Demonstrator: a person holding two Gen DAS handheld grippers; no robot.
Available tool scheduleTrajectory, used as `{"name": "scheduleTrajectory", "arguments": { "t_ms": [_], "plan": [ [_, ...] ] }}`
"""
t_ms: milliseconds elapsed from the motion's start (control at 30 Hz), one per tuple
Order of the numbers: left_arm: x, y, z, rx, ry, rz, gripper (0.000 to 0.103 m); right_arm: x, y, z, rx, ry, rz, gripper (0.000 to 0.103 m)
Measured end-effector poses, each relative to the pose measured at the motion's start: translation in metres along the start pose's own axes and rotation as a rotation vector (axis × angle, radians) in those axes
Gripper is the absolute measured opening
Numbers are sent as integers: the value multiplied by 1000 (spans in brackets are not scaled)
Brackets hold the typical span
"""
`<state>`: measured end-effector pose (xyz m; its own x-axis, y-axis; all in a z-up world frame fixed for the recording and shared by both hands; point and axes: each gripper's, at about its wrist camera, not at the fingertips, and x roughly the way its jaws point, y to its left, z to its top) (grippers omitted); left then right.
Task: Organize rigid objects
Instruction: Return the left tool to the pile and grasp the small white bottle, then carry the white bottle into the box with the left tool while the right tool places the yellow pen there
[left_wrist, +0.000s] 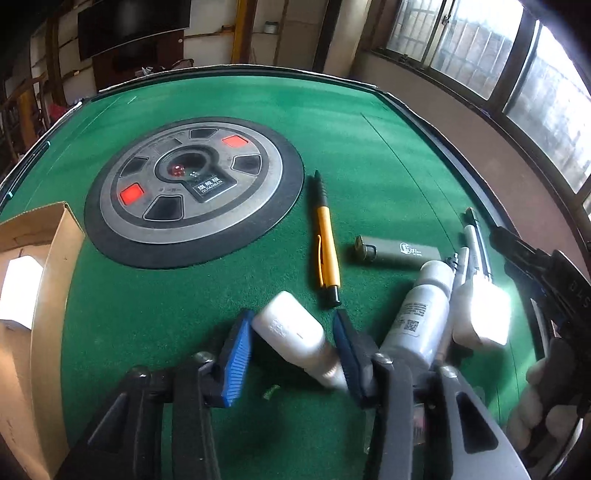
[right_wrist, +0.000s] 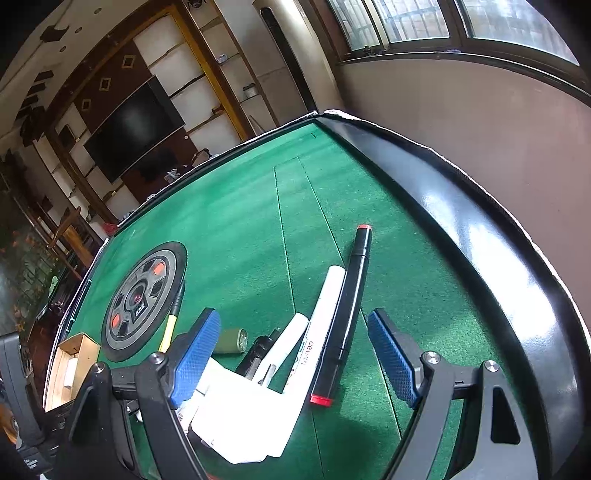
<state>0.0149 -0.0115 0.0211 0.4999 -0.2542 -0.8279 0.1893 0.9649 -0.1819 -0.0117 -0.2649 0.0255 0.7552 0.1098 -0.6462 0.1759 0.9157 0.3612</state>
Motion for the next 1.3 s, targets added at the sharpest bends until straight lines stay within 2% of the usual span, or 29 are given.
{"name": "scheduleTrajectory", "arguments": {
  "t_ms": [100, 267, 400, 533, 600, 733, 767, 833, 900, 933, 967, 1033, 1100, 1167, 1300],
  "plan": [
    [-25, 8, -1, -6, -41, -31, 27, 2, -1, -1, 0, 10, -6, 81],
    [-66, 29, -12, -22, -128, -77, 27, 6, -1, -3, -2, 25, -18, 81],
    [-70, 54, -19, -61, -125, -65, 27, 5, 3, 1, 18, 53, 9, 81],
    [-55, 74, -19, -112, -94, -121, 28, 0, 43, 15, -46, 95, 41, 81],
    [-57, 77, -22, -114, -103, -138, 27, 10, 74, 22, -119, 158, 66, 81],
    [-71, 85, -27, -128, -148, -168, 27, 49, 139, 22, -306, 273, 16, 80],
    [-76, 88, -29, -134, -157, -173, 27, 61, 150, 20, -337, 294, -8, 78],
    [-86, 96, -32, -141, -173, -185, 27, 85, 167, 14, -371, 354, -34, 57],
    [-96, 105, -35, -155, -184, -197, 27, 107, 177, 8, -383, 420, -64, 45],
    [-102, 111, -36, -165, -188, -204, 27, 117, 180, 3, -389, 448, -93, 43],
    [-107, 117, -38, -174, -192, -209, 27, 121, 182, 1, -400, 442, -124, 43],
    [-120, 130, -43, -189, -207, -212, 27, 123, 189, -4, -436, 418, -152, 33],
    [-134, 145, -49, -203, -224, -208, 27, 120, 190, -8, -443, 406, -130, 8],
    [-148, 160, -53, -224, -237, -202, 27, 114, 185, -10, -421, 395, -107, 8],
    [-172, 195, -56, -257, -254, -177, 27, 87, 180, -8, -345, 364, 7, 8]
  ]
}}
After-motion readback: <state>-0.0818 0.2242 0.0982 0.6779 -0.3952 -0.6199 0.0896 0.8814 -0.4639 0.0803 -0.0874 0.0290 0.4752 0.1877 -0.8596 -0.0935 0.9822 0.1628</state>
